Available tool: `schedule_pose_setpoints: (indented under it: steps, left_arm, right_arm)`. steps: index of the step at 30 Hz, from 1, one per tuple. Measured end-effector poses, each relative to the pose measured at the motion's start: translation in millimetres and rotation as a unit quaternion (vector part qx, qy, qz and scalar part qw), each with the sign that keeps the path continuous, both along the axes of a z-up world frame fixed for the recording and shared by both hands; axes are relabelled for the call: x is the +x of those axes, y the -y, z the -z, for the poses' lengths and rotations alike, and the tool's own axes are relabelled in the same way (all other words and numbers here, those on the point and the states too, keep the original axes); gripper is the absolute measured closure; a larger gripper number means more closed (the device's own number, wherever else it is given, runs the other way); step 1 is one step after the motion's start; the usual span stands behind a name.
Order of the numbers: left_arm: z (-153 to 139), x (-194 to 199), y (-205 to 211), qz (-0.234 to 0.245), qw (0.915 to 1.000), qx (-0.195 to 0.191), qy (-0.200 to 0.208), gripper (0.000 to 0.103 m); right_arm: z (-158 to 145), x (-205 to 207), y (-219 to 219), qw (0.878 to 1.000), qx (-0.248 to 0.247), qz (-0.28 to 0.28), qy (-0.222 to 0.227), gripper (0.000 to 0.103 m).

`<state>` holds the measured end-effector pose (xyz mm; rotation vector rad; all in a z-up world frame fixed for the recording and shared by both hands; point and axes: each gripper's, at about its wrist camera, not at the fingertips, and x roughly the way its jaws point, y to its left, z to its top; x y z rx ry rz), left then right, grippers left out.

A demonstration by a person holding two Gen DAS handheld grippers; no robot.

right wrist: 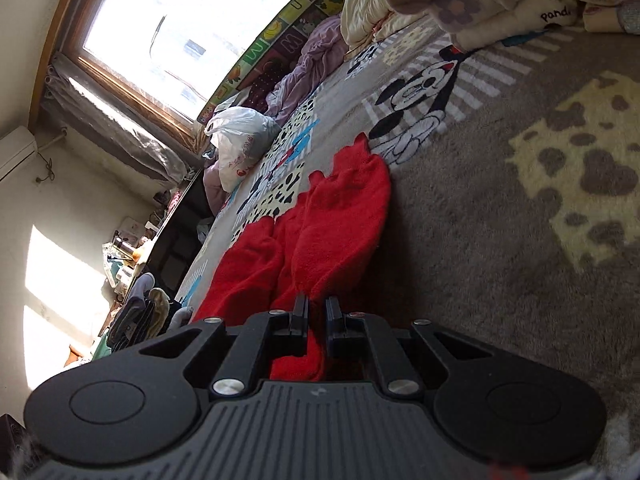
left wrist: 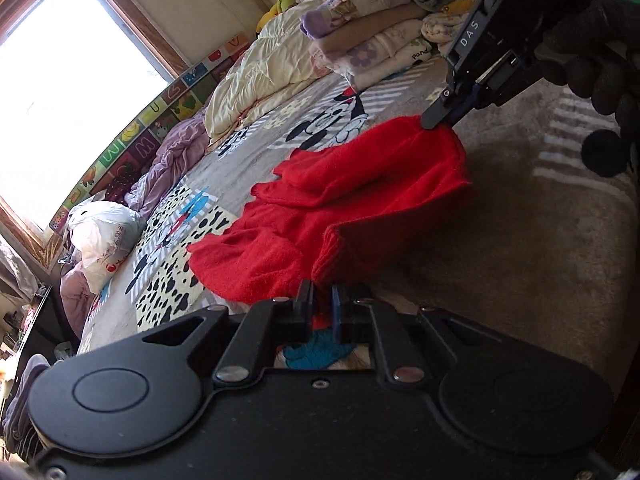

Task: Fold clothes
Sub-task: 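Lower the sweater onto the bed with both grippers, laying it out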

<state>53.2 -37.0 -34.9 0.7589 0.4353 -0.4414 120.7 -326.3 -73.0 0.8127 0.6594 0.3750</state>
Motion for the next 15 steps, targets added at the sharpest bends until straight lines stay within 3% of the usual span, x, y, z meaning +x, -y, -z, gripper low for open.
schedule_pose_setpoints:
  steps: [8,10,13,15]
  left_arm:
    - [19,-33,-10,-0.016,0.9991,-0.016,-0.036,0.098]
    - [28,-39,-9,-0.008,0.9982,-0.010,-0.058,0.098]
    - [46,-42,-7,-0.012,0.9957,0.006,-0.092,0.098]
    - [52,-46,-8,-0.009,0.9935,0.004,-0.113,0.098]
  right_arm:
    - [6,-48,-17,1.000,-0.015,-0.021,0.002,0.093]
    - [12,-56,-19,0.999,-0.018,-0.027,-0.009,0.093]
    - [36,-63,-19,0.997,-0.003,-0.036,-0.069,0.093]
    - [35,-70,-15,0.998,0.001,-0.026,-0.065,0.095]
